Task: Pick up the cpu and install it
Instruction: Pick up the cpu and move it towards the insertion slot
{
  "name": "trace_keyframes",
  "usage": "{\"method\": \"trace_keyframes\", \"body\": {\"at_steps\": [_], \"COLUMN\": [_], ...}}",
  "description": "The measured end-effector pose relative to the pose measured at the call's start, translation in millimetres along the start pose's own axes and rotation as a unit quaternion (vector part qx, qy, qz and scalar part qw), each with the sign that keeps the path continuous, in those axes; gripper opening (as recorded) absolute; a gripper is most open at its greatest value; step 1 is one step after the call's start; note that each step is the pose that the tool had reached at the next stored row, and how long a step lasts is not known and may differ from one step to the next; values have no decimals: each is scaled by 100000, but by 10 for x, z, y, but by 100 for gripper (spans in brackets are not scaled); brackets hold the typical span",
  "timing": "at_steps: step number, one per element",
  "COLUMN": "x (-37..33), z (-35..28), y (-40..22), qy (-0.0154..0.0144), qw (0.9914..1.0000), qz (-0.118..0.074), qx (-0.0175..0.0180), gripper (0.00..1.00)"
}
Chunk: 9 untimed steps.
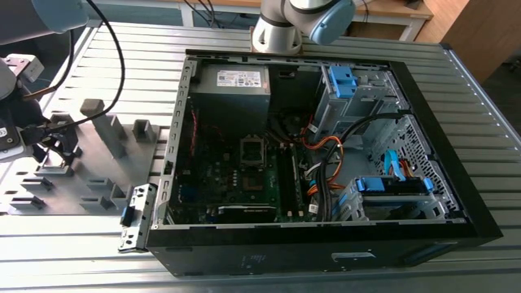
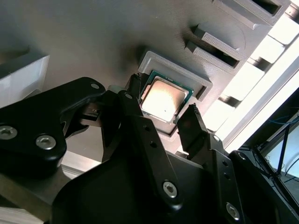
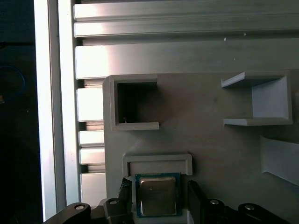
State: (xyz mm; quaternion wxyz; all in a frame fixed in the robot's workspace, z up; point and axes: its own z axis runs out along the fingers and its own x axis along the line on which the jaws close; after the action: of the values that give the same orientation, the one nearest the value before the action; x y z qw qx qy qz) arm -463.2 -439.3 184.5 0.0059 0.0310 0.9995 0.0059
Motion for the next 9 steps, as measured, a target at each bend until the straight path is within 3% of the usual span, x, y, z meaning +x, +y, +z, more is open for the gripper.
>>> {"method": "trace_keyframes", "body": {"at_steps": [9], "x": [0], "z": [0], "y": [0], "qy": [9], "qw": [99998], "qz": [-664], "qx": [-7], "gripper": [59]}}
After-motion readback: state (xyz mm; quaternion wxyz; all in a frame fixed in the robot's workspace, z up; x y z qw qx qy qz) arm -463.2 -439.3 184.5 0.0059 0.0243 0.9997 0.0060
